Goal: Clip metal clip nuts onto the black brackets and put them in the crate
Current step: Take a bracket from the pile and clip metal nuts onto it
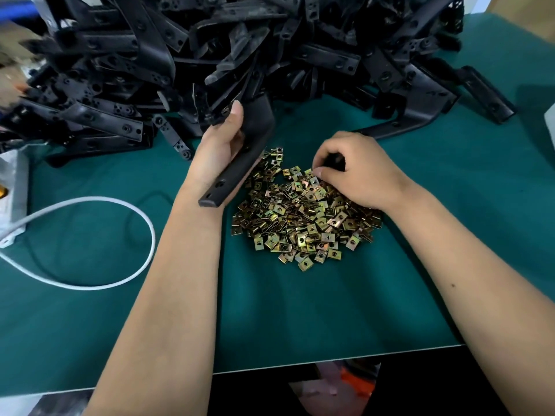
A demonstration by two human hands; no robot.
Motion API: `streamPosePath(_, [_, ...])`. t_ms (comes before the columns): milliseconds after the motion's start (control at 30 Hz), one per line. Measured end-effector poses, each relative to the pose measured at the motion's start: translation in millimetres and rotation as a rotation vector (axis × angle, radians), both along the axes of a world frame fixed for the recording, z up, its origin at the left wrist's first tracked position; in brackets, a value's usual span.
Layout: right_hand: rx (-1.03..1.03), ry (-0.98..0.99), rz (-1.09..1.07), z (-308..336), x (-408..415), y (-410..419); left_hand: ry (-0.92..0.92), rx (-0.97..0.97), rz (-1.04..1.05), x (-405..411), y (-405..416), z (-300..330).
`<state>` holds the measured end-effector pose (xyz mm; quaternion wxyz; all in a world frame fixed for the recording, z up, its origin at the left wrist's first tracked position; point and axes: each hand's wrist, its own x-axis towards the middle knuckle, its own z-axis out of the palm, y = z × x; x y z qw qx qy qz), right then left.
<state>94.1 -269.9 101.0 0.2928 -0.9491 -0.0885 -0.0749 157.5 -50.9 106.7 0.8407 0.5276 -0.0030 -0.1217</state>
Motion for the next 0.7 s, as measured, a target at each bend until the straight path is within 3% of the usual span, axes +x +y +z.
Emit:
streamPosePath(100, [0.016,-0.027,0.012,-0.4,-1.2,1.8,0.015,-0.225,-0.104,-1.9,-2.6,1.5])
streamPosePath(167, [0.075,-0.062,0.001,-0.2,-2.2,2.8,-0.002,-0.272,-0.133,-2.5,-2.0,3.4])
streamPosePath(333, [0.223,-0.119,-0.016,0.0,-3.8,4.0,-0.009,-0.252,-0.149,-1.7,1.9,5.2])
streamPosePath(700, [0.251,-0.091,-0.018,1.0,-6.3,5.6,-0.039,-0.103,-0.188,-3.3,-1.7,2.8])
